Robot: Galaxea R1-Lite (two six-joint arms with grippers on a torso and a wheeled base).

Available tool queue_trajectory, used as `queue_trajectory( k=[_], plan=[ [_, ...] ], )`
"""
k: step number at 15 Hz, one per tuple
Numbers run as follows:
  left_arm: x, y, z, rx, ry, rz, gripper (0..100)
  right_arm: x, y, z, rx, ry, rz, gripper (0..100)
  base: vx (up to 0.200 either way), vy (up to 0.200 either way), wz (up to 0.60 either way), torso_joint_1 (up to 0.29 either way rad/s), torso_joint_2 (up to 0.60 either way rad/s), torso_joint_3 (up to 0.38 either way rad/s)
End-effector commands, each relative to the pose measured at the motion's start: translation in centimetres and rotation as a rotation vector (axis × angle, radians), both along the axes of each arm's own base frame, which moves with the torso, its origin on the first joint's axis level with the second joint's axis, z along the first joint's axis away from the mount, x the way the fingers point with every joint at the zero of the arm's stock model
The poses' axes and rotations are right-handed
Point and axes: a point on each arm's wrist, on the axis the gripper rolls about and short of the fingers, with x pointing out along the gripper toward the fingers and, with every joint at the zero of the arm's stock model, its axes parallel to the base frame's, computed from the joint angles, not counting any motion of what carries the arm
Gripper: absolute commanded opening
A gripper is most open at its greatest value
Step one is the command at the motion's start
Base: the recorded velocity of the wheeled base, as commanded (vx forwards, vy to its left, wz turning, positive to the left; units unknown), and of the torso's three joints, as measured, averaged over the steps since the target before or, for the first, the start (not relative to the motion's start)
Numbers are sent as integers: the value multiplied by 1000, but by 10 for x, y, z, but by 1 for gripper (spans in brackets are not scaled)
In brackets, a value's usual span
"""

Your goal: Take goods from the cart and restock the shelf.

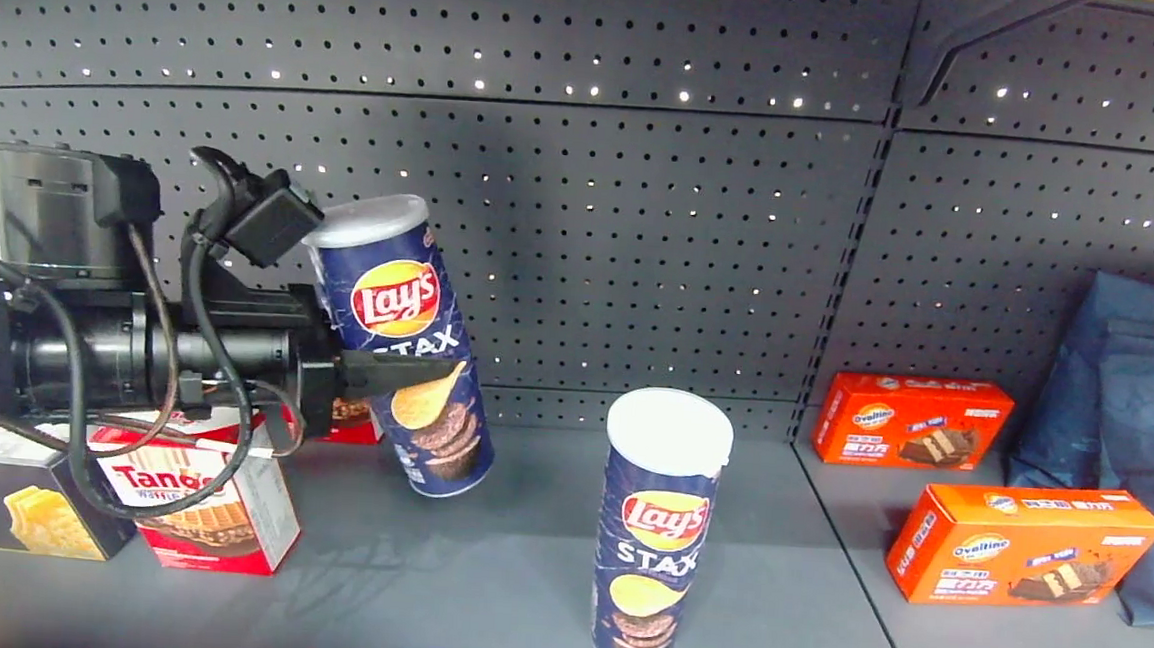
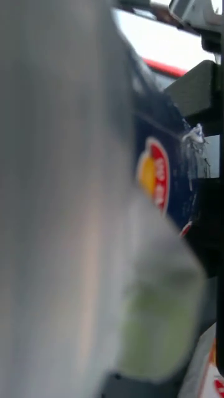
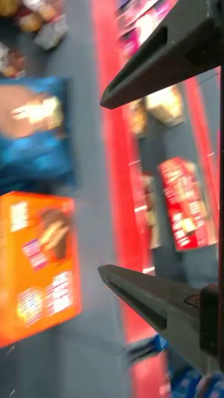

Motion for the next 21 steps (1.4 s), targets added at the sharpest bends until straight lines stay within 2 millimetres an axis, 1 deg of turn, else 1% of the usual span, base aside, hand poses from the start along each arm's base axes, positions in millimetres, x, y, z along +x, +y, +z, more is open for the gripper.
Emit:
queue_trajectory(
  k=[1, 3, 4, 6, 8, 10, 13, 15, 18, 20, 21],
  plan=[
    [21, -9, -23, 52, 21, -36, 0, -13, 0, -9, 1, -89, -34, 100, 0, 0, 0, 0, 0, 0],
    [31, -15, -34, 86, -3, -73, 0, -11, 0, -14, 4, -71, -36, 100, 0, 0, 0, 0, 0, 0],
    [35, -23, -38, 88, -14, -128, 0, -9, 0, -19, 2, -51, -36, 100, 0, 0, 0, 0, 0, 0],
    [43, -33, -40, 62, -11, -205, 0, -4, 0, -26, 0, -66, -37, 100, 0, 0, 0, 0, 0, 0],
    [51, -37, -42, 58, -11, -218, 0, 0, 0, -28, -2, -98, -36, 100, 0, 0, 0, 0, 0, 0],
    [67, -41, -41, 29, -32, -275, 0, 0, 0, -29, 4, -102, -38, 100, 0, 0, 0, 0, 0, 0],
    [94, -48, -41, 26, -66, -275, 0, 0, 0, -29, 6, -104, -36, 100, 0, 0, 0, 0, 0, 0],
    [104, -54, -40, 24, -77, -286, 0, 1, 0, -29, 6, -102, -36, 100, 0, 0, 0, 0, 0, 0],
    [107, -57, -43, 24, -74, -292, 0, 1, 0, -29, 7, -102, -37, 100, 0, 0, 0, 0, 0, 0],
    [106, -67, -53, 32, -12, -317, 0, 1, 0, -29, 9, -103, -34, 100, 0, 0, 0, 0, 0, 0],
    [105, -68, -53, 33, -3, -321, 0, 1, 0, -29, 9, -103, -34, 100, 0, 0, 0, 0, 0, 0]
  ],
)
